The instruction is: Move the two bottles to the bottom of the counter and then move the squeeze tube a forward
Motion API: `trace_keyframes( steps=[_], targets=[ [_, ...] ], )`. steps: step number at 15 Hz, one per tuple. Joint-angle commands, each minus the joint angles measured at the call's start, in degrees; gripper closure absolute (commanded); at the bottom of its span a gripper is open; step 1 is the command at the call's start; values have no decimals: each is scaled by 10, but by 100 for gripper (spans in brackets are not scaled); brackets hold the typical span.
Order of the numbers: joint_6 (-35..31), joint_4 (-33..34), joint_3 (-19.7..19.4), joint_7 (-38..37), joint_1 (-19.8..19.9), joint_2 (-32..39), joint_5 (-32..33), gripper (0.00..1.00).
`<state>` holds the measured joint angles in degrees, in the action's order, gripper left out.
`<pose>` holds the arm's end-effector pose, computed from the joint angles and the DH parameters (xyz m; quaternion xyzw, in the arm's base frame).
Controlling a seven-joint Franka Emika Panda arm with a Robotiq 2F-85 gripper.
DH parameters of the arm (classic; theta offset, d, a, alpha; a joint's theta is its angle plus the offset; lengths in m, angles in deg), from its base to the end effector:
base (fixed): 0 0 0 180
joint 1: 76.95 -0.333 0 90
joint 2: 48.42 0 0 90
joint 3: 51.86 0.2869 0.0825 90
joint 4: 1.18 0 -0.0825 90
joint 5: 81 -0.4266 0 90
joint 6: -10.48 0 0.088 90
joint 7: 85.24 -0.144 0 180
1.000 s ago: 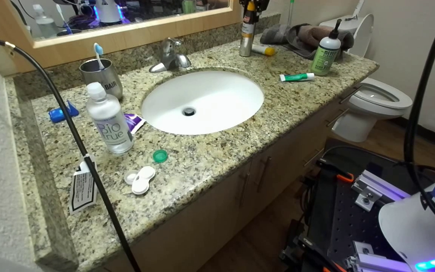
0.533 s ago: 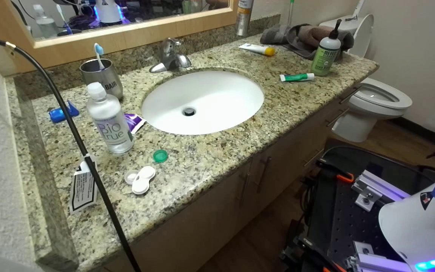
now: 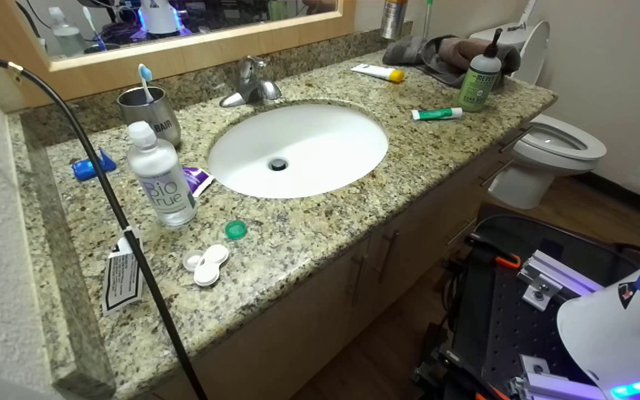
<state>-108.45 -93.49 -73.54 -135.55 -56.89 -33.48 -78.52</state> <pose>0.5309 -0.4551 0.4304 0.7023 -0.7001 0.1151 0.0583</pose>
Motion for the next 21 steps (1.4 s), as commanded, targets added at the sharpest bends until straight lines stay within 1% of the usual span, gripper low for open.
trace_keyframes(
  steps=[1,3,4,5,8,9,11,14,16,19,21],
  targets=[
    [-3,-13,-1,2,-2,-12,1,44],
    [-6,-30,-1,2,-4,-27,2,44],
    [-7,-32,-1,2,-5,-27,2,69],
    [-12,-47,-3,-3,-10,-30,21,69],
    [-20,-120,-4,30,-12,-52,58,69],
    [-12,-140,-4,40,-12,-53,70,69],
    [-7,-185,-3,76,-7,-67,72,69],
    [-33,-269,-4,179,4,-126,49,69],
    [-34,-323,-12,247,13,-184,37,69],
    [-22,-383,-26,348,29,-269,17,69],
    [-49,-421,-34,399,37,-309,8,69]
  ],
)
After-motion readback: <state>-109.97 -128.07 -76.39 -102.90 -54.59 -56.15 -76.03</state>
